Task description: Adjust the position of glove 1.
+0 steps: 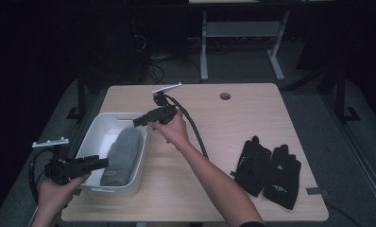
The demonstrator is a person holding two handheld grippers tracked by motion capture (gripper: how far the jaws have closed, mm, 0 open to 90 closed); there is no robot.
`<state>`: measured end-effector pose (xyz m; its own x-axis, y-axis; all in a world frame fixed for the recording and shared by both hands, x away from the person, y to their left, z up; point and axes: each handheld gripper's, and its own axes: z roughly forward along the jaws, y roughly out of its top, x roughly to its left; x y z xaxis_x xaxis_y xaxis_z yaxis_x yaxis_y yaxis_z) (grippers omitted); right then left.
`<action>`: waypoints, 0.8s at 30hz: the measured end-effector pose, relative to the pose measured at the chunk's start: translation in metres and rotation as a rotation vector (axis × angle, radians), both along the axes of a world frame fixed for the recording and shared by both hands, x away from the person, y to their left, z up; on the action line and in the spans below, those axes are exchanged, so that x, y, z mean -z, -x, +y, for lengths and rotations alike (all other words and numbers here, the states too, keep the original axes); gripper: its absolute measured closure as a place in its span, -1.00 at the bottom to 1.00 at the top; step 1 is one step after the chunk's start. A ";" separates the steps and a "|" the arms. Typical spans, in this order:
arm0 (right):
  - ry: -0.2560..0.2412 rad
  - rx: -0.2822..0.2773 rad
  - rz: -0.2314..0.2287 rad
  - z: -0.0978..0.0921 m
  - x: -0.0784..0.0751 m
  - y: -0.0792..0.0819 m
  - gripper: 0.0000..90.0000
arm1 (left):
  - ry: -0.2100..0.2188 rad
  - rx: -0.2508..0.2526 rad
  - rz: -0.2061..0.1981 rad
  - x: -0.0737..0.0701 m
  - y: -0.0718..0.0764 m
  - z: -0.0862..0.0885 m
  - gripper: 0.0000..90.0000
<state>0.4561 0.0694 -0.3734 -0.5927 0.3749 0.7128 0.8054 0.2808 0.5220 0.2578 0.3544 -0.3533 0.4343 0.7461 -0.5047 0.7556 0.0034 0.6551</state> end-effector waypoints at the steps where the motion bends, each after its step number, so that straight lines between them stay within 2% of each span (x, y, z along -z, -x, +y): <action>1: -0.002 0.002 -0.003 -0.002 -0.001 0.000 0.13 | 0.003 -0.001 -0.001 0.000 -0.001 -0.002 -0.34; 14: -0.027 0.013 -0.004 -0.021 -0.005 0.001 0.08 | -0.010 0.030 -0.001 -0.005 -0.009 -0.021 -0.50; 24: -0.029 0.027 -0.017 -0.036 -0.009 0.003 0.06 | -0.010 0.053 -0.011 -0.008 -0.014 -0.035 -0.52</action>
